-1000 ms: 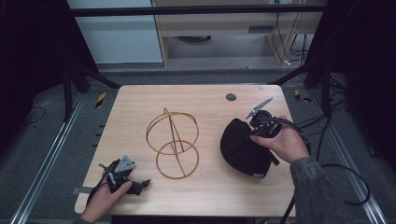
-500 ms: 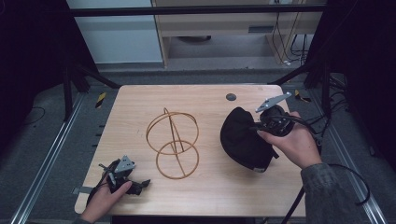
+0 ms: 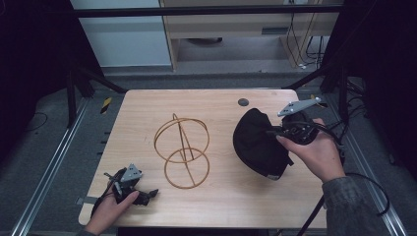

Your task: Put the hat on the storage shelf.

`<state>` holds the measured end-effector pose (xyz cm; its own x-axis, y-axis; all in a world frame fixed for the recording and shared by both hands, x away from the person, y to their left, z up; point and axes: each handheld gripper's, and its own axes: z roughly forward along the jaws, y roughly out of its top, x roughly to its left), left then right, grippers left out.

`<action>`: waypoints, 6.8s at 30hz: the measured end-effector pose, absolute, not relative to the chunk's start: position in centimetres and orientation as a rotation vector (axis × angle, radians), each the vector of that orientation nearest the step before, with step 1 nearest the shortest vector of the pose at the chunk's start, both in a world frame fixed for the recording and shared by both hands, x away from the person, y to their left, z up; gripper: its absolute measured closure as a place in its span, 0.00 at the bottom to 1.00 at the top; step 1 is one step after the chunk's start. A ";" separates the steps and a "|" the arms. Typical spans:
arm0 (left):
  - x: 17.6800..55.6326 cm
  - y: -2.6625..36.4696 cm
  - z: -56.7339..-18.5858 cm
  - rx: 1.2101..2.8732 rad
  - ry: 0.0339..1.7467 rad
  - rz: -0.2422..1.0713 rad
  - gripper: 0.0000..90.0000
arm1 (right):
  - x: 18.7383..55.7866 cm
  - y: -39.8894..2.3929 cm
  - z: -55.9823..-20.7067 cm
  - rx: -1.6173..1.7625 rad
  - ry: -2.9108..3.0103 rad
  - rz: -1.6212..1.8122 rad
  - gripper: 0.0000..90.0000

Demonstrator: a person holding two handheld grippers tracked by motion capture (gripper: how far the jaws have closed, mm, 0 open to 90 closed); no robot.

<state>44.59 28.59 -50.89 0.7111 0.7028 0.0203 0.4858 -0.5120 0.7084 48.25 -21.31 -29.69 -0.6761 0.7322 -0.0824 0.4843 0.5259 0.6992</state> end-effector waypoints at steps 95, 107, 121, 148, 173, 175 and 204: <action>44.6 28.6 -50.9 2.212 0.901 0.400 0.00 | 46.4 -12.4 -19.1 0.782 2.213 1.363 0.86; 44.6 28.6 -50.9 2.213 0.900 0.400 0.00 | 46.7 -10.2 -18.7 0.737 2.250 1.383 0.86; 44.6 28.6 -50.9 2.214 0.899 0.401 0.00 | 47.5 -7.1 -18.8 0.696 2.312 1.385 0.86; 44.6 28.6 -50.9 2.214 0.898 0.402 0.00 | 50.0 -2.1 -21.3 0.663 2.431 1.331 0.86; 44.6 28.6 -50.9 2.214 0.898 0.401 0.00 | 50.9 -0.7 -23.1 0.678 2.497 1.277 0.85; 44.6 28.6 -50.9 2.214 0.898 0.401 0.00 | 50.9 -0.6 -23.3 0.679 2.505 1.270 0.85; 44.6 28.6 -50.9 2.214 0.898 0.401 0.00 | 50.8 -0.3 -24.9 0.677 2.555 1.211 0.84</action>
<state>44.57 28.57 -50.88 0.7113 0.7026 0.0211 0.4847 -0.5120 0.7092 50.79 -0.28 -24.88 -0.8656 0.5006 -0.0128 0.3071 0.5507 0.7761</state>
